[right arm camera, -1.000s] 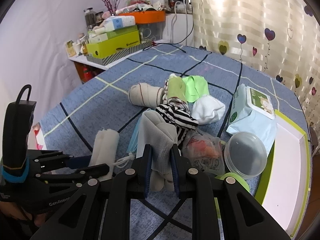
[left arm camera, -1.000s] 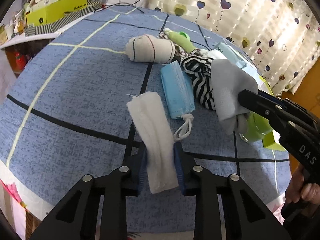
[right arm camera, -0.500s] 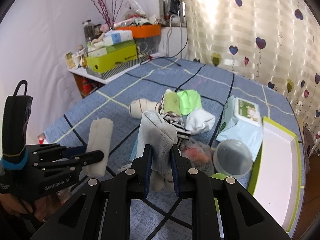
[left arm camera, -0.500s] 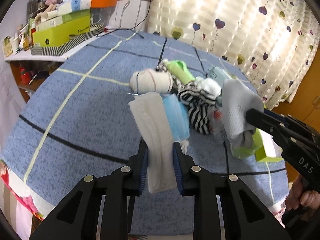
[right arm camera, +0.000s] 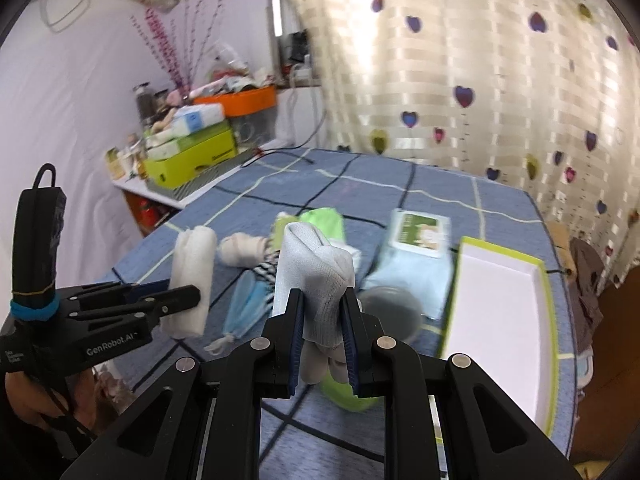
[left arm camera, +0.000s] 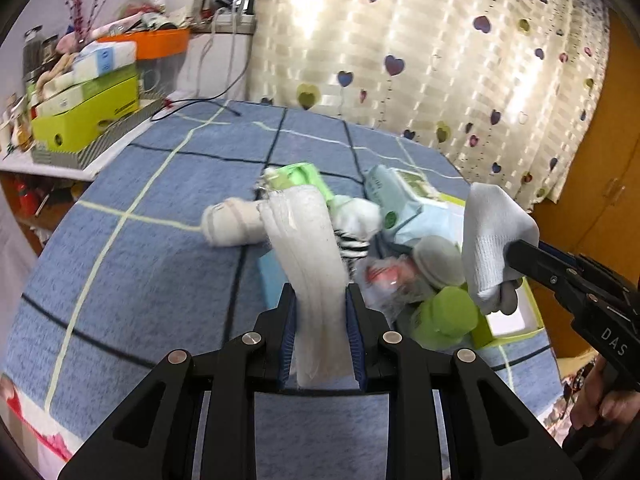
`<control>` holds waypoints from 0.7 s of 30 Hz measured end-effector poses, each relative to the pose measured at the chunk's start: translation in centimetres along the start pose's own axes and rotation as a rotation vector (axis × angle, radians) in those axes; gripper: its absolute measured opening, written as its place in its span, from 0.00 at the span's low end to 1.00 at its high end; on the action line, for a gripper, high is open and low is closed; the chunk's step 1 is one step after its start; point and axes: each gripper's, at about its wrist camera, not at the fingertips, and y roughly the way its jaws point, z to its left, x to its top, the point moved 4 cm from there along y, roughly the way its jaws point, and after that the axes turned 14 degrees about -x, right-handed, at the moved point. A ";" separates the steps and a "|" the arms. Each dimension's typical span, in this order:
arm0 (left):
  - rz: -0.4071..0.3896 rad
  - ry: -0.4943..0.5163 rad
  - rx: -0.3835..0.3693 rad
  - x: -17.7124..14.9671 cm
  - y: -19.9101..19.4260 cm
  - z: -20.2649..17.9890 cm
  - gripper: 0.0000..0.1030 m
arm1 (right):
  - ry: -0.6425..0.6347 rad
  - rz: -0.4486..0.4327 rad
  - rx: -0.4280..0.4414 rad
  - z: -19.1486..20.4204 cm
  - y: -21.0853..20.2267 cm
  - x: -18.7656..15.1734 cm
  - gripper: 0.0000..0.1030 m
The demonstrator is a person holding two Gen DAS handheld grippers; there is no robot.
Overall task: Organize soft objects
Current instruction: 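Carry the white cloth and grey sock into the white tray with both grippers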
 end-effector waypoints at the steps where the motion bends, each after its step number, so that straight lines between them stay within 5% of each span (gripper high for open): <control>1: 0.000 0.007 -0.005 0.1 0.2 -0.4 0.24 | 0.012 -0.002 -0.012 -0.7 -0.2 -0.1 0.17; 21: 0.041 0.162 -0.160 3.2 4.8 -10.1 0.24 | 0.203 0.049 -0.168 -12.2 0.0 -3.6 0.17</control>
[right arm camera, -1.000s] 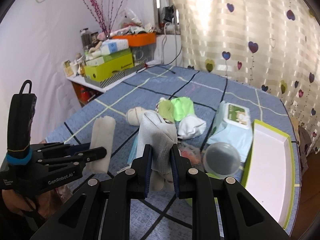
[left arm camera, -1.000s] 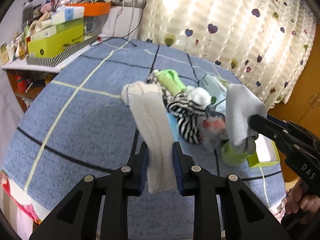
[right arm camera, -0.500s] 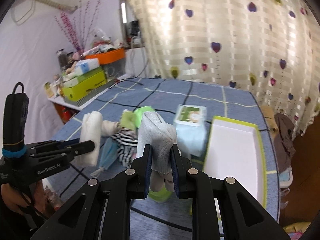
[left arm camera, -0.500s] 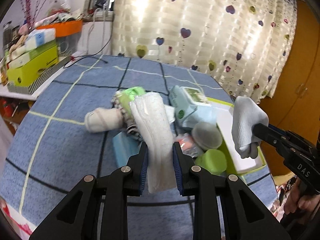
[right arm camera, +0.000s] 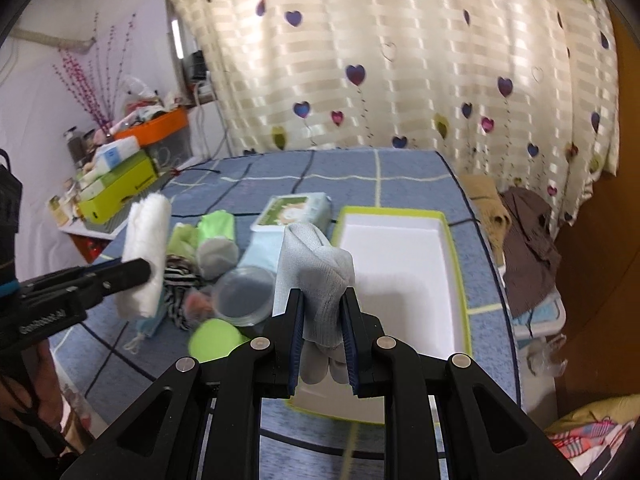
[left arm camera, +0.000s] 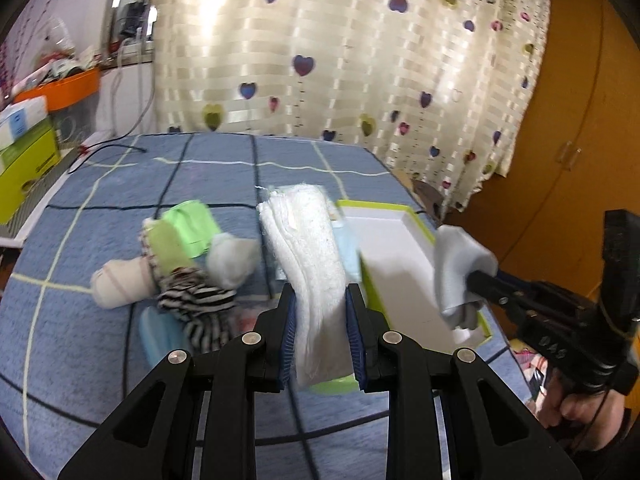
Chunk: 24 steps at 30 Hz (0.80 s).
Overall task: Organize soft objects
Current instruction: 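Carry the white cloth and grey sock into the white tray with both grippers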
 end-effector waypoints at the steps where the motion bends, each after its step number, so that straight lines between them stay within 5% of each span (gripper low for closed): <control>1: 0.004 0.007 -0.008 0.0 0.2 -0.4 0.24 | 0.006 0.010 -0.005 -0.5 0.3 -0.3 0.17; 24: 0.233 0.061 -0.132 -0.2 12.0 -6.7 0.24 | 0.078 0.160 -0.047 -7.0 8.6 -2.3 0.17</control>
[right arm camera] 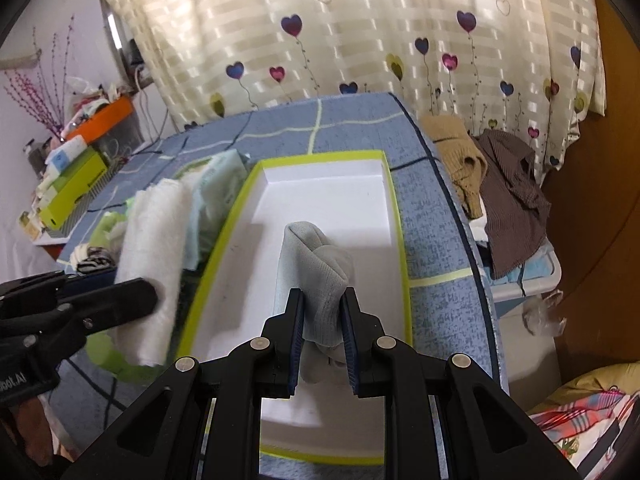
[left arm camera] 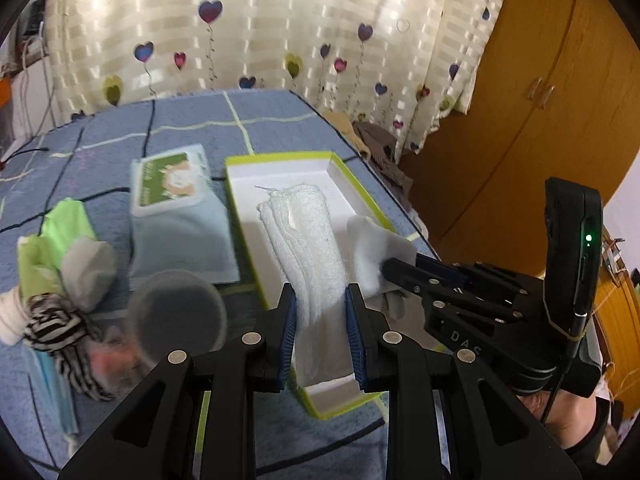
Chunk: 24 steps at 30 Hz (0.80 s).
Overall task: Organize soft objects
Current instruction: 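Carry the white cloth and grey sock into the white tray with both grippers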
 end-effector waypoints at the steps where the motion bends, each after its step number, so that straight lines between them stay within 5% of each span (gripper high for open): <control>1: 0.011 -0.002 -0.005 0.0 0.5 0.0 0.24 | -0.001 0.013 -0.001 -0.1 0.4 -0.2 0.17; 16: 0.124 -0.051 -0.058 -1.5 4.0 0.1 0.27 | -0.027 0.050 -0.043 -0.9 0.1 -0.9 0.20; 18: 0.125 -0.054 -0.065 -1.6 3.9 0.1 0.31 | -0.029 0.050 -0.042 -0.9 -0.2 -0.9 0.24; 21: 0.113 -0.049 -0.068 -1.7 3.5 0.0 0.43 | -0.016 0.042 -0.034 -1.0 -0.6 -0.9 0.45; 24: 0.095 -0.045 -0.064 -1.7 2.9 -0.1 0.43 | -0.011 0.041 -0.044 -1.1 -1.0 -1.0 0.45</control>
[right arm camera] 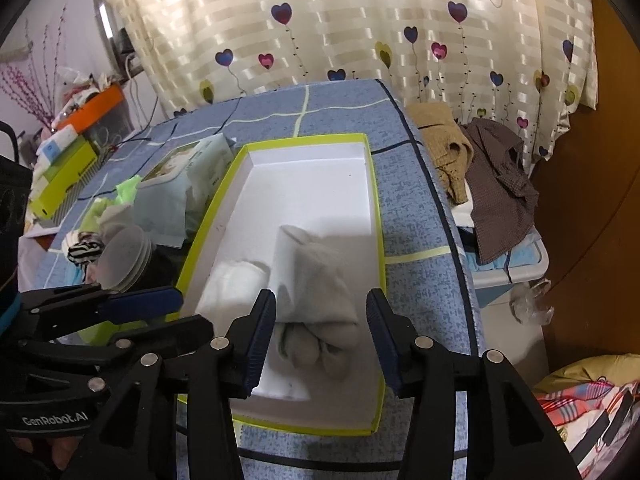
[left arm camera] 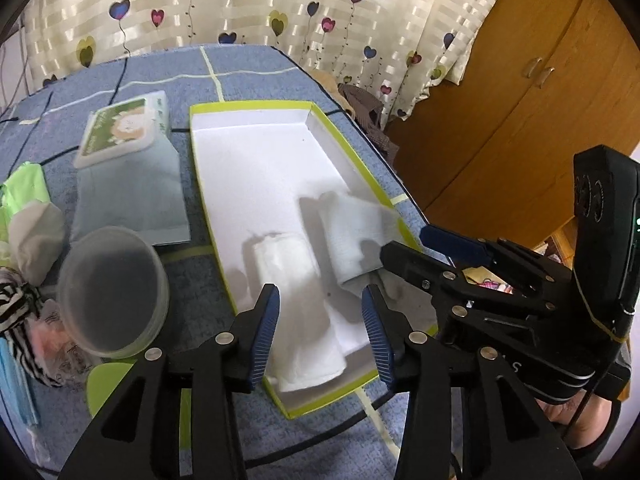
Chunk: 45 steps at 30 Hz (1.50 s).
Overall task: Organize soft objects
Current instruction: 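Carry the white cloth and grey sock into the white tray with both grippers, then open both grippers to release the cloth and sock, then withdraw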
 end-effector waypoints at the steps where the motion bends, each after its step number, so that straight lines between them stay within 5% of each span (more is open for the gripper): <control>1: -0.005 0.000 -0.003 0.0 -0.2 -0.1 0.43 | 0.002 -0.003 -0.002 0.0 -0.2 0.0 0.45; 25: -0.181 0.036 -0.040 -3.2 -9.6 -1.5 0.43 | -0.041 -0.115 0.002 4.4 -8.9 -2.0 0.51; 35: -0.220 0.016 0.029 -4.5 -11.8 -0.2 0.43 | -0.075 -0.197 -0.018 6.3 -11.3 -2.4 0.52; 45: -0.254 0.003 0.051 -5.1 -13.1 1.7 0.43 | -0.059 -0.212 0.048 7.6 -11.5 -2.2 0.52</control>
